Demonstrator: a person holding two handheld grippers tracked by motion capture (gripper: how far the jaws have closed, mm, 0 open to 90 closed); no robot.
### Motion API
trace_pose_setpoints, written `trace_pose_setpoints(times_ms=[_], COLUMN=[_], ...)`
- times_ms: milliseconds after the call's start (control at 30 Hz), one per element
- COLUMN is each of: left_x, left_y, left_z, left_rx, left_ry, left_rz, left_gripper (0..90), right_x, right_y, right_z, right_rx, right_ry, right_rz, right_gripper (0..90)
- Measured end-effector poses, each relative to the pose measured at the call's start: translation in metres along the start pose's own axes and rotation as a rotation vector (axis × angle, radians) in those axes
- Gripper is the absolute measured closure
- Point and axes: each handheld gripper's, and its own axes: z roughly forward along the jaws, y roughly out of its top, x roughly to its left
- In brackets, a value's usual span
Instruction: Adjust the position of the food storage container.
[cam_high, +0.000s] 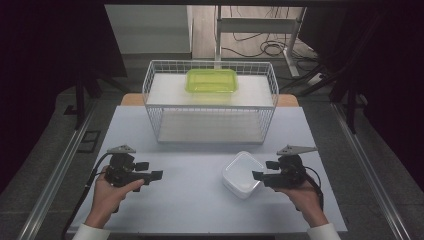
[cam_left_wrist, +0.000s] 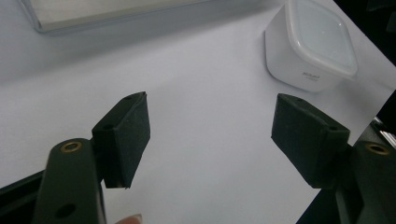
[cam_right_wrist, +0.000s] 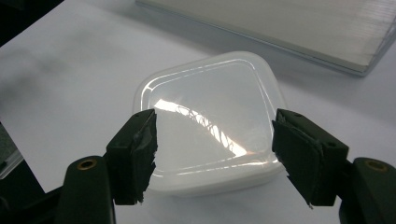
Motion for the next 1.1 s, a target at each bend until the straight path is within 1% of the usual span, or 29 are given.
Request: trace_pose_setpoints(times_ms=[167, 333, 600, 733, 833, 900, 1100], left_x=[-0.002, -0.003, -0.003, -0.003, -0.003, -0.004, -0.003], left_y=[-0.002, -0.004, -0.006, -0.006, -0.006, -0.006, -0.007], left_z=[0.0, 0.001, 0.005, 0.004, 0.005, 0.006, 0.009], left_rx=[0.006, 0.019, 0.038, 0.037, 0.042, 0.045, 0.064], left_ry=[-0.004, -0.007, -0.01, -0.01, -0.011, -0.015, -0.02], left_rz=[0.008, 0.015, 0.014, 0.015, 0.017, 0.018, 0.028], left_gripper=[27.2, 27.1, 26.8, 26.6, 26.4, 26.3, 26.0], right_x=[-0.003, -0.008, -0.014, -0.016, -0.019, -0.021, -0.031], right_y=[-0.002, -0.001, -0.001, -0.001, -0.001, 0.0, -0.001], right_z=[0.0, -0.001, 0.0, -0.001, -0.001, -0.001, 0.006], right_rx=[0.012, 0.007, 0.014, 0.02, 0.015, 0.015, 0.039], right_ry=[-0.017, -0.022, -0.042, -0.054, -0.061, -0.069, -0.121], right_rz=[0.0, 0.015, 0.03, 0.038, 0.042, 0.047, 0.067], right_gripper=[30.8, 30.8, 30.8, 30.8, 30.8, 30.9, 32.1])
